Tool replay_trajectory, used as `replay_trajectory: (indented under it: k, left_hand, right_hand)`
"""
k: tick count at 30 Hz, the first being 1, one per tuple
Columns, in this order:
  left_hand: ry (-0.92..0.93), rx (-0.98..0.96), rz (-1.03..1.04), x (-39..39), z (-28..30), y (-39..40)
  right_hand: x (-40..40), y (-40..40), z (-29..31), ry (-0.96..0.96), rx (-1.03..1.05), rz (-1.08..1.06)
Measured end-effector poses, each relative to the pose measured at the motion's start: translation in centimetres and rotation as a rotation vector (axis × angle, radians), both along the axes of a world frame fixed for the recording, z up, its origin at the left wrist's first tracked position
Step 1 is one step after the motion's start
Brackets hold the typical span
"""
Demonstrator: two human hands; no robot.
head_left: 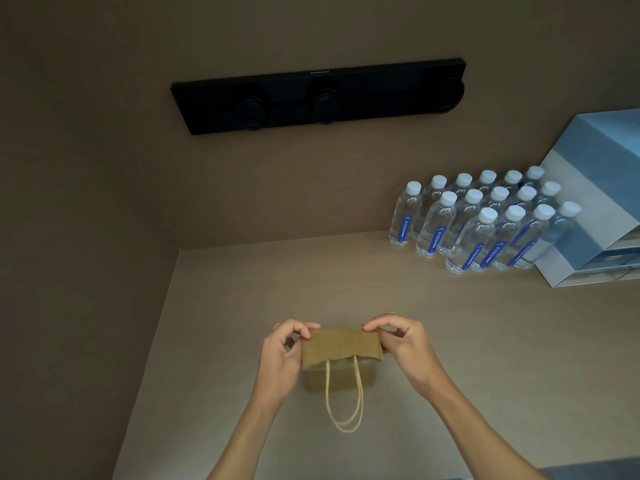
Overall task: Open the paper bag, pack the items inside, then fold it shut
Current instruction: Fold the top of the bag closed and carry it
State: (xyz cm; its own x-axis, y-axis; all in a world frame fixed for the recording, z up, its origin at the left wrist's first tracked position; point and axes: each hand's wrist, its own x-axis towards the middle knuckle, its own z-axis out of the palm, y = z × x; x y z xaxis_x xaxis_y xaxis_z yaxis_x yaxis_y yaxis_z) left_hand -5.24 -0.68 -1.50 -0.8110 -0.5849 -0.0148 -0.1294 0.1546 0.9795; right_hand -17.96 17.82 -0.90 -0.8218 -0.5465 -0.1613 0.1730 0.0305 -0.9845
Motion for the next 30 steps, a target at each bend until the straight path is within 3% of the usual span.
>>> replay_trajectory:
  k: [4, 10, 18, 30]
  left_hand:
    - [0.008, -0.068, -0.002, 0.3, -0.8, -0.4]
    - [0.021, 0.029, -0.012, 1.1, -0.9, -0.3]
    - [-0.198, -0.162, 0.003, 0.5, -1.6, 0.8]
    - [-0.15, -0.056, 0.109, -0.4, -3.2, 0.4]
  right_hand:
    - [0.3, 0.7, -0.8, -0.092, -0.068, 0.016]
    - [0.7, 0.6, -1.2, -0.06, 0.105, 0.12]
    - [0.7, 0.0, -1.9, 0.246, 0.391, 0.114]
    - [1.7, -0.5, -2.0, 0.172, 0.338, -0.046]
